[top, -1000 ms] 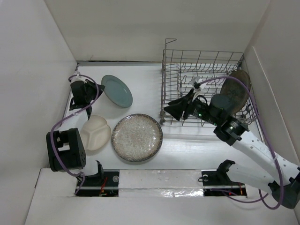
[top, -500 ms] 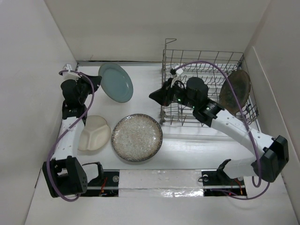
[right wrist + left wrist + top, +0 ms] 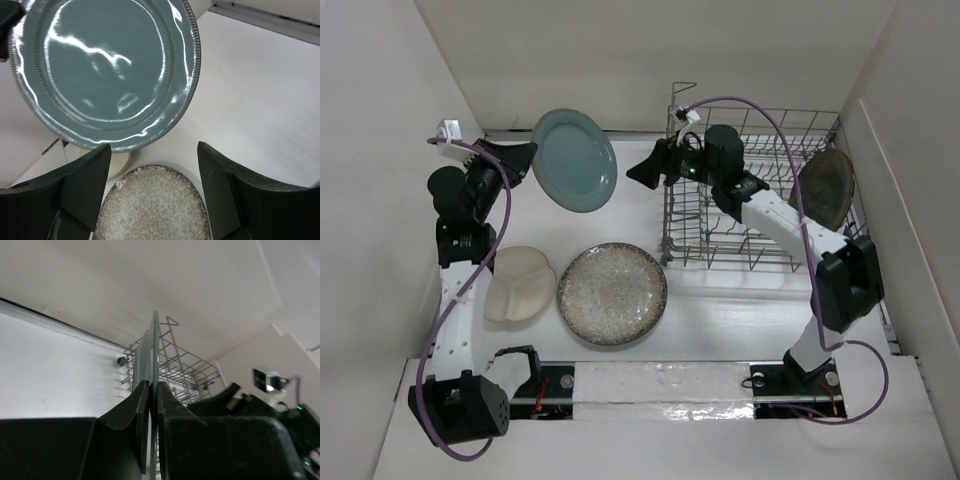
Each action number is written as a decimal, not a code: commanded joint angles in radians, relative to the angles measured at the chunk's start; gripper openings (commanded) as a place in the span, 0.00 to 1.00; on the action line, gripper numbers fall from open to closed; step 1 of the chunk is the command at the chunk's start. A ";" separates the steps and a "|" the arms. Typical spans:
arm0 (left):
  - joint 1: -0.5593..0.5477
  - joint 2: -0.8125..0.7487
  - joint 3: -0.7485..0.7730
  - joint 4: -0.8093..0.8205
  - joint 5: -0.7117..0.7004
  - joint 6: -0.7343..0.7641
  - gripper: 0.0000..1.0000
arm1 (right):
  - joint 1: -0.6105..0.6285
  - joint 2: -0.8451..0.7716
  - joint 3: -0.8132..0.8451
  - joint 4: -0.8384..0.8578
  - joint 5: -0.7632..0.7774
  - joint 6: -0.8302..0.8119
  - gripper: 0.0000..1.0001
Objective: Load the plates into the dish rack
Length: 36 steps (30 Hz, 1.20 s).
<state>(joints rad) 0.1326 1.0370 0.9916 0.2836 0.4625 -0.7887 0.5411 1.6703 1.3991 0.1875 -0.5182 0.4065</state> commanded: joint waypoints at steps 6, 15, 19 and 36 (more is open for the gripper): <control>-0.001 -0.083 0.088 0.253 0.122 -0.173 0.00 | 0.002 0.111 0.129 0.147 -0.158 0.095 0.80; -0.001 -0.089 0.053 0.361 0.200 -0.277 0.00 | 0.011 0.143 0.078 0.349 -0.264 0.204 0.81; -0.001 -0.092 0.009 0.414 0.231 -0.334 0.00 | 0.011 0.154 0.055 0.530 -0.354 0.332 0.63; -0.001 -0.199 -0.068 0.168 0.107 -0.080 0.64 | -0.055 -0.171 -0.116 0.344 -0.183 0.187 0.00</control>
<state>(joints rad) 0.1349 0.8967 0.9218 0.4618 0.6254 -0.9443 0.5243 1.6482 1.2713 0.5369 -0.8146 0.6968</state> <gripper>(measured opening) 0.623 0.144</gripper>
